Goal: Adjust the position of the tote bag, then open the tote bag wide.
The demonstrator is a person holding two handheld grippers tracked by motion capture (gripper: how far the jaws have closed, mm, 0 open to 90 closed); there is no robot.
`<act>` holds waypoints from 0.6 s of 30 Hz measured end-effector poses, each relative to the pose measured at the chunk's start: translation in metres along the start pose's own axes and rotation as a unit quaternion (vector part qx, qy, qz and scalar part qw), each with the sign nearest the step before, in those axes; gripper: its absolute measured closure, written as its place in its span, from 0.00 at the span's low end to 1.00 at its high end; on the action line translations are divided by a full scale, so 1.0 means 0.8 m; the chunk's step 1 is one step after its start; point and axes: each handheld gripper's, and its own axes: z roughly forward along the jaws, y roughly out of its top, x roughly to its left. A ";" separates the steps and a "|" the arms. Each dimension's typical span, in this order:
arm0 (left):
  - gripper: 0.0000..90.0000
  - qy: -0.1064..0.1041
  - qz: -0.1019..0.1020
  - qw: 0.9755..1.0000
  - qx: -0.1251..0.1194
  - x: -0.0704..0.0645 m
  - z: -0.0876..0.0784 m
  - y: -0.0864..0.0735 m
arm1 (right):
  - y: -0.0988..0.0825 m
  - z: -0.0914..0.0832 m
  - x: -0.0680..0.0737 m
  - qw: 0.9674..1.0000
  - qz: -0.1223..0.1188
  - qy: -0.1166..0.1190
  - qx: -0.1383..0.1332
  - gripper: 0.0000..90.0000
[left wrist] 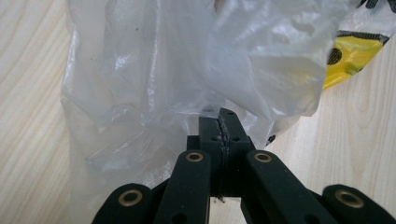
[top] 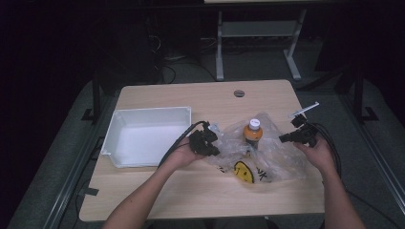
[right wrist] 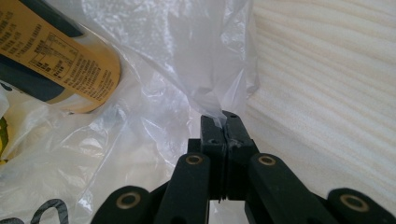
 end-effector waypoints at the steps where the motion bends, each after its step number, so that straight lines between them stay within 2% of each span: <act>1: 1.00 0.000 0.000 1.000 0.000 0.000 0.001 -0.001 | 0.000 0.000 0.000 1.000 0.000 0.000 0.000 0.98; 7: 1.00 0.000 -0.003 1.000 0.004 0.002 0.008 -0.003 | -0.008 0.007 -0.001 1.000 0.006 -0.001 0.004 0.98; 8: 1.00 0.000 0.002 1.000 0.008 0.002 0.007 -0.002 | -0.010 0.007 -0.002 1.000 0.010 0.000 0.005 0.98; 13: 1.00 -0.002 0.005 1.000 0.012 0.002 0.010 -0.002 | -0.019 0.008 -0.001 1.000 0.013 -0.004 -0.014 0.98; 14: 1.00 -0.003 -0.001 1.000 0.007 0.001 0.010 -0.002 | -0.021 0.009 -0.002 1.000 0.014 -0.004 -0.016 0.98; 18: 1.00 -0.006 -0.004 1.000 0.003 0.003 0.009 -0.003 | -0.024 0.010 0.000 1.000 0.017 -0.001 -0.018 0.98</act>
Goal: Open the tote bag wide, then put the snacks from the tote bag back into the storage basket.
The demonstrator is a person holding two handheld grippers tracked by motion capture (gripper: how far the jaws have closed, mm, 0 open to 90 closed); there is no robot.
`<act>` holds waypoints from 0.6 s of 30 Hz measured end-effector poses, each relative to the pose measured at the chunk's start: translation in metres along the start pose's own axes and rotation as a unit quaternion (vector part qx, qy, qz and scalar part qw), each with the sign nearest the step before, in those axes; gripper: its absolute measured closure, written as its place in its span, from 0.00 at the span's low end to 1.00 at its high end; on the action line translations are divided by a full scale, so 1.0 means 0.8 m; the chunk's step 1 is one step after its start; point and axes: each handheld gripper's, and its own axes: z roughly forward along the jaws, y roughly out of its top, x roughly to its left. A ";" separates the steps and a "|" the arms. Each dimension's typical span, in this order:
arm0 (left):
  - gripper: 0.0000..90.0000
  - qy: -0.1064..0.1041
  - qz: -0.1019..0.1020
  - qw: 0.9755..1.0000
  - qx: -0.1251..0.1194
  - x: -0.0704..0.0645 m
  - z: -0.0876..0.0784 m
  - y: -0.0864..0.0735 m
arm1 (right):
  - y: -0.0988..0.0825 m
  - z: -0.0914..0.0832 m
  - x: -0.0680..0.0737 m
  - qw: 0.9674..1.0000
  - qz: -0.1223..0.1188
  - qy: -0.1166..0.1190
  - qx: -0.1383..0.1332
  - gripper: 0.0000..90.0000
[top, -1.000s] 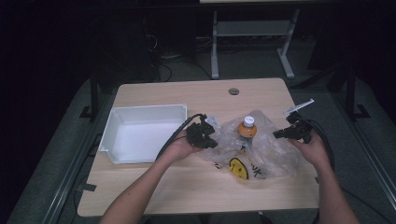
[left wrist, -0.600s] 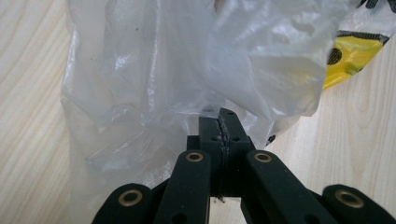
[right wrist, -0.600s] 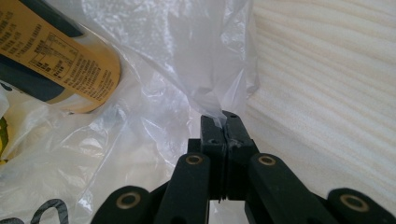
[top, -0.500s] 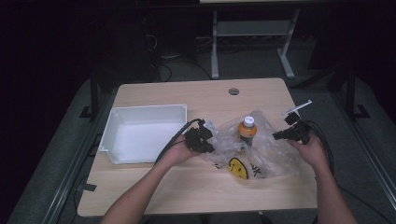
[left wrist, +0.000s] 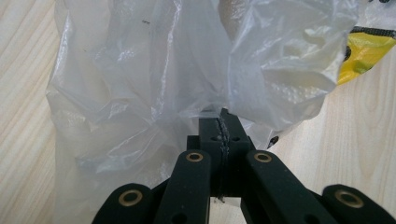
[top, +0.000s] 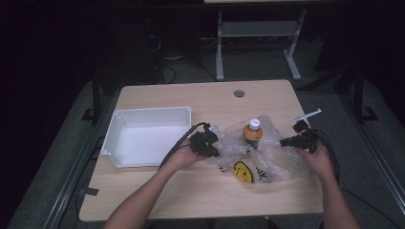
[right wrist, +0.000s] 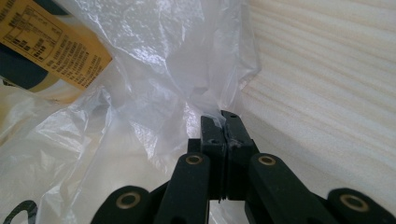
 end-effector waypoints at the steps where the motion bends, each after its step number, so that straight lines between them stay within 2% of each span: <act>1: 1.00 0.000 -0.001 1.000 0.001 0.000 0.000 0.000 | 0.000 0.000 0.000 1.000 -0.001 0.000 -0.002 0.98; 7: 1.00 0.001 -0.002 1.000 0.000 0.001 0.000 0.000 | 0.001 -0.003 0.000 1.000 -0.004 -0.003 -0.007 0.98; 9: 1.00 0.002 -0.002 1.000 0.001 0.000 0.001 0.000 | 0.000 -0.004 -0.001 1.000 -0.004 -0.002 -0.012 0.95; 12: 1.00 0.002 -0.004 1.000 -0.002 -0.001 0.000 0.000 | -0.001 -0.009 0.001 1.000 0.000 0.000 -0.017 0.81; 15: 1.00 0.006 -0.005 1.000 -0.008 -0.001 -0.002 0.001 | -0.003 -0.020 0.008 0.999 0.002 -0.012 -0.031 0.66; 18: 1.00 0.007 -0.008 1.000 -0.009 -0.003 -0.004 0.000 | -0.008 -0.034 0.012 0.999 0.003 -0.015 -0.049 0.59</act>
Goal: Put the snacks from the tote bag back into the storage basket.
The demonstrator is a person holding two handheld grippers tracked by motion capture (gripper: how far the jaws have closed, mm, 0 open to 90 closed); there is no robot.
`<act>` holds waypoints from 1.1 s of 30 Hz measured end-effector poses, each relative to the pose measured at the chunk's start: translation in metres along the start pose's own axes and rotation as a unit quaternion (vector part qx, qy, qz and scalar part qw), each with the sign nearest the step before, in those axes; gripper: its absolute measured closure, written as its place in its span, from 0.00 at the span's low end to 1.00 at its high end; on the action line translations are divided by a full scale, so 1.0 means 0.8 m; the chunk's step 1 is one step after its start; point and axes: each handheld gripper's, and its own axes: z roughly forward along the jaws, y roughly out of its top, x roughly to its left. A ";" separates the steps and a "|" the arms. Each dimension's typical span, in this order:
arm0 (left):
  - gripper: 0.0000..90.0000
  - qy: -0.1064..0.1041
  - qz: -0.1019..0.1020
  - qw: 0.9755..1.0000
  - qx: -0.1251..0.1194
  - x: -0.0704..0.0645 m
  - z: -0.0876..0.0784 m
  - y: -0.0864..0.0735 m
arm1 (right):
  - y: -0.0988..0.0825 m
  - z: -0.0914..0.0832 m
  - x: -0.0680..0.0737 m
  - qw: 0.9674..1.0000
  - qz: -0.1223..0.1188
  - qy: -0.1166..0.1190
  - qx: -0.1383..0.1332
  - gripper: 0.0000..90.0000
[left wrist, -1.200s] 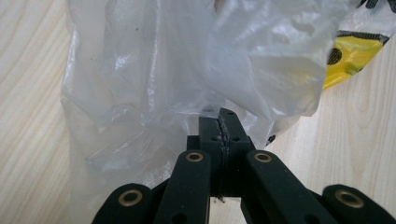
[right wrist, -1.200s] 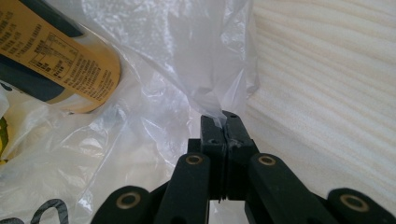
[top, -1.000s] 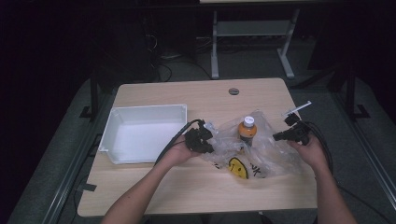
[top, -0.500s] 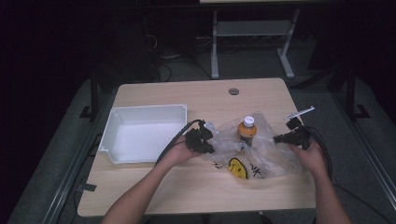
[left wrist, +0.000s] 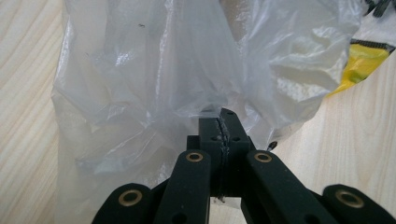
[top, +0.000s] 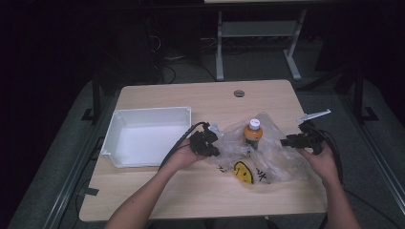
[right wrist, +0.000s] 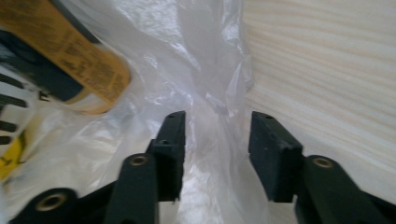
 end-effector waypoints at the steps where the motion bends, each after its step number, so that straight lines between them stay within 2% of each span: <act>1: 1.00 0.001 0.000 1.000 -0.001 -0.001 -0.001 0.000 | -0.002 -0.005 0.002 1.000 -0.001 -0.001 -0.006 0.58; 2: 0.99 0.002 -0.001 1.000 -0.002 -0.001 -0.001 0.000 | -0.003 -0.010 0.006 1.000 0.000 0.000 -0.012 0.57; 7: 0.99 0.009 0.004 1.000 -0.004 -0.003 -0.007 0.002 | -0.005 -0.035 0.023 0.999 -0.026 0.001 -0.040 0.54; 13: 0.99 0.012 -0.002 1.000 -0.008 -0.004 -0.009 0.001 | -0.006 -0.051 0.058 0.995 -0.066 0.028 -0.067 0.54; 16: 0.99 0.014 0.003 1.000 -0.006 -0.002 -0.011 0.001 | -0.008 -0.051 0.076 0.992 -0.089 0.045 -0.072 0.54; 18: 0.99 0.014 -0.004 1.000 -0.011 -0.003 -0.011 0.001 | -0.009 -0.050 0.087 0.991 -0.098 0.060 -0.073 0.53; 22: 0.99 0.013 0.003 1.000 -0.005 -0.002 -0.010 0.002 | -0.012 -0.044 0.103 0.986 -0.120 0.086 -0.076 0.54; 25: 0.99 0.014 -0.003 1.000 -0.013 -0.003 -0.008 0.002 | -0.012 -0.041 0.113 0.984 -0.130 0.101 -0.075 0.54; 30: 0.99 0.014 -0.003 1.000 -0.015 -0.004 -0.010 0.002 | -0.008 -0.034 0.133 0.979 -0.151 0.119 -0.073 0.55; 33: 0.99 0.012 -0.009 1.000 -0.022 -0.005 -0.011 0.002 | -0.004 -0.025 0.143 0.977 -0.162 0.119 -0.068 0.58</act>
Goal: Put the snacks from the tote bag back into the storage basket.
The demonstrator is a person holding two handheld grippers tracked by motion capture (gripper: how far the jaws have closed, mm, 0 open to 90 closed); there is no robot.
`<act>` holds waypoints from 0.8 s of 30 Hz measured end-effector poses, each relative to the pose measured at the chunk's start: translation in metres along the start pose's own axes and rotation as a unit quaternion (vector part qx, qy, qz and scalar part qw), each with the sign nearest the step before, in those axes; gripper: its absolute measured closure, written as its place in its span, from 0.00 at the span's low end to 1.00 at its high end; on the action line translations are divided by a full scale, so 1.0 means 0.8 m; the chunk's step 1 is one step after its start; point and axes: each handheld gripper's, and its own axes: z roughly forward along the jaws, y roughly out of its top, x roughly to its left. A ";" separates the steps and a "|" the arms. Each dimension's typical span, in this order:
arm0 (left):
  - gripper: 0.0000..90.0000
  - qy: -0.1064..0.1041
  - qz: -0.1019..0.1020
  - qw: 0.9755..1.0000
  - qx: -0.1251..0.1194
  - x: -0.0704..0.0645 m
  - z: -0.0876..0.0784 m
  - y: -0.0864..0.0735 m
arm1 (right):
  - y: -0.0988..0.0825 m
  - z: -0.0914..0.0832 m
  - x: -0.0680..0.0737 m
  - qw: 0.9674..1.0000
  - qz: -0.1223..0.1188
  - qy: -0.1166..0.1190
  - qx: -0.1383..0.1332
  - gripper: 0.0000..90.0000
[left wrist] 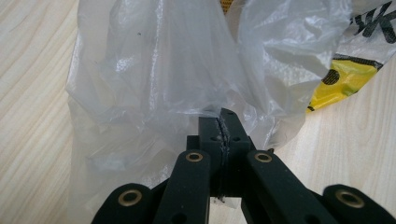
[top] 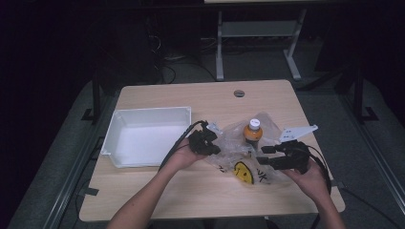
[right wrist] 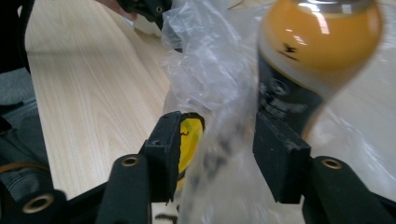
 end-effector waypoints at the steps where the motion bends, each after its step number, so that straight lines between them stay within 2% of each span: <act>1: 0.99 -0.001 0.001 1.000 0.000 0.000 0.000 0.000 | 0.001 0.004 0.001 1.000 -0.004 -0.001 0.002 0.61; 6: 0.99 -0.005 0.002 1.000 0.000 0.001 -0.003 -0.001 | 0.000 0.026 0.002 1.000 -0.002 -0.008 0.016 0.75; 7: 0.99 -0.006 -0.004 1.000 -0.004 0.001 -0.003 -0.001 | 0.000 0.030 0.002 1.000 0.002 -0.007 0.020 0.80; 9: 0.97 -0.009 -0.003 1.000 -0.004 0.003 -0.004 -0.003 | 0.000 0.036 0.004 1.000 -0.003 -0.014 0.028 0.88; 11: 0.95 -0.011 -0.010 1.000 -0.007 0.003 -0.005 -0.004 | 0.000 0.041 0.005 0.999 -0.008 -0.013 0.029 0.93; 14: 0.88 -0.018 -0.011 1.000 -0.015 0.003 -0.010 -0.006 | 0.001 0.045 0.006 1.000 -0.008 -0.011 0.025 0.96; 21: 0.64 -0.033 -0.014 0.999 -0.034 0.001 -0.030 -0.007 | -0.001 0.058 0.010 0.999 -0.002 -0.012 0.031 0.98; 24: 0.58 -0.039 -0.016 0.998 -0.046 0.001 -0.037 -0.007 | -0.002 0.063 0.012 0.999 -0.002 -0.011 0.036 0.98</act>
